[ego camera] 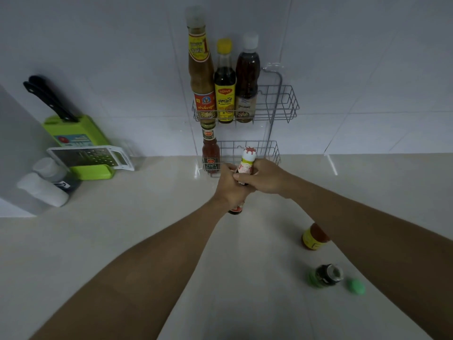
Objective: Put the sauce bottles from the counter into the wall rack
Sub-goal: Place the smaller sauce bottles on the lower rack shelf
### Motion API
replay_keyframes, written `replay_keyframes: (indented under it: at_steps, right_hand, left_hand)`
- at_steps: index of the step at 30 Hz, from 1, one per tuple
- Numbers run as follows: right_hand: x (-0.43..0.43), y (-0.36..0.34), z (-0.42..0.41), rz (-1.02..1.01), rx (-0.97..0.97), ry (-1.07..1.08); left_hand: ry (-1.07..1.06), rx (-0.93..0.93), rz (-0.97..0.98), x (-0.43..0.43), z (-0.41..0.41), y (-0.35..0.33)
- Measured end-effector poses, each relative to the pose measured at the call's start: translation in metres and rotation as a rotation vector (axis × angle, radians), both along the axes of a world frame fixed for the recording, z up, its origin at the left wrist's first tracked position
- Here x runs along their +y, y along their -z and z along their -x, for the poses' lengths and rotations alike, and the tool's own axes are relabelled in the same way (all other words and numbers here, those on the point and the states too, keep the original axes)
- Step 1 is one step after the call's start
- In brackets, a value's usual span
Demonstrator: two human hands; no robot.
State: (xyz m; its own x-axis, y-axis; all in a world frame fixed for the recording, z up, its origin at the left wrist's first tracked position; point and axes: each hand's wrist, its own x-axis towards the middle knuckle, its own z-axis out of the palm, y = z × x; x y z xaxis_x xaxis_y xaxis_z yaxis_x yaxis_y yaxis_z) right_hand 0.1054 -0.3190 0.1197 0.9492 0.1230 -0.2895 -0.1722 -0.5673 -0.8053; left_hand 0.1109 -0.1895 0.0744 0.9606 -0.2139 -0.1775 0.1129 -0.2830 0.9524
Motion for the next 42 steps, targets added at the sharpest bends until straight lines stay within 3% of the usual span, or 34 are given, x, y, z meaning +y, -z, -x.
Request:
replay_keyframes:
  at_steps: [4, 10, 15, 20, 29, 36, 42]
  right_hand:
    - [0.002, -0.004, -0.012, 0.099, -0.150, -0.005]
    - [0.007, 0.004, -0.054, 0.181, -0.366, 0.080]
    - [0.016, 0.010, -0.069, 0.137, -0.479, 0.090]
    - [0.025, 0.032, -0.081, 0.119, -0.471, 0.113]
    - [0.037, 0.057, -0.122, 0.147, -0.240, 0.136]
    - [0.036, 0.062, -0.126, 0.123, -0.174, 0.139]
    - [0.026, 0.049, -0.121, 0.134, -0.051, -0.001]
  left_hand:
    - [0.069, 0.042, -0.065, 0.013, -0.018, 0.007]
    - [-0.197, 0.101, -0.398, 0.041, -0.057, 0.020]
    - [-0.158, 0.124, -0.366, 0.050, -0.086, 0.029]
    - [-0.138, 0.112, -0.257, 0.045, -0.092, 0.039]
    - [-0.110, 0.020, -0.179, 0.050, -0.084, 0.042]
    - [-0.082, 0.015, -0.141, 0.053, -0.083, 0.050]
    - [-0.005, 0.034, -0.158, 0.056, -0.083, 0.057]
